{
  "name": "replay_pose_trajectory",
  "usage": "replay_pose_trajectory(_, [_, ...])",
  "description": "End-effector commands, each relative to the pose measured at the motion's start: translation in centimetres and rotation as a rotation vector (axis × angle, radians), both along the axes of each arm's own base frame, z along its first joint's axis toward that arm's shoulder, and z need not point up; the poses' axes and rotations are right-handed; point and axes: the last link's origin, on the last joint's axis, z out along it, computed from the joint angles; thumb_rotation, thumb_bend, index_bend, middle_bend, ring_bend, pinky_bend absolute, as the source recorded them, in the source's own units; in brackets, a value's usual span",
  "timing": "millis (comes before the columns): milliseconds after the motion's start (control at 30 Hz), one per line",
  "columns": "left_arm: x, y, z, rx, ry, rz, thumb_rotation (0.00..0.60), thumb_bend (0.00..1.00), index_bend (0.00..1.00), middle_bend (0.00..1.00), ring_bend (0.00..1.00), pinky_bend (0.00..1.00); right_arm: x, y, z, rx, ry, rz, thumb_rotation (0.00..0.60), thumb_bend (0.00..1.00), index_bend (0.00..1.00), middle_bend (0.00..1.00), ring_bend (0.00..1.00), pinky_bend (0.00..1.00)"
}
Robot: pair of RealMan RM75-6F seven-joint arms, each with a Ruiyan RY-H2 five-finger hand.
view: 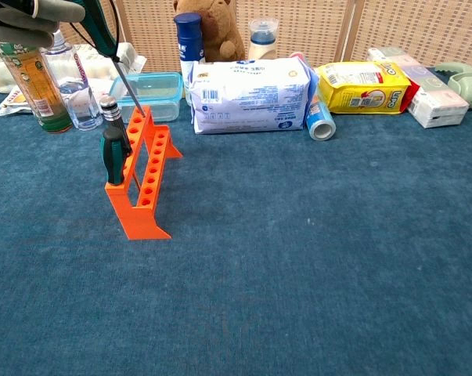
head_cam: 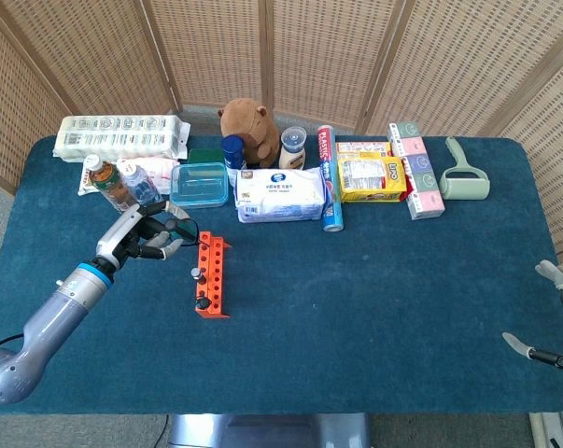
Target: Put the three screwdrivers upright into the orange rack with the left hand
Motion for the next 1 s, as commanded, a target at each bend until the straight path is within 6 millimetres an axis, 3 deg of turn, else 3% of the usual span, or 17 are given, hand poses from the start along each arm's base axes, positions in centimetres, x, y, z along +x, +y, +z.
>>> replay_pose_trajectory(33, [-0.18,-0.05,0.03,-0.002,0.002,0.004,0.600,0.49,0.58,0.94,0.98,0.95,0.00,0.01,0.01,0.000,0.000,0.000,0.600,0.04,0.07,0.17,0.09,0.02])
replay_pose_trajectory(1000, [-0.91,0.19,-0.32,-0.005,0.010,0.020,0.600,0.49,0.58,0.94,0.98,0.95,0.37,-0.14,-0.16,0.001,-0.001,0.008,0.600,0.04,0.07,0.17,0.09,0.02])
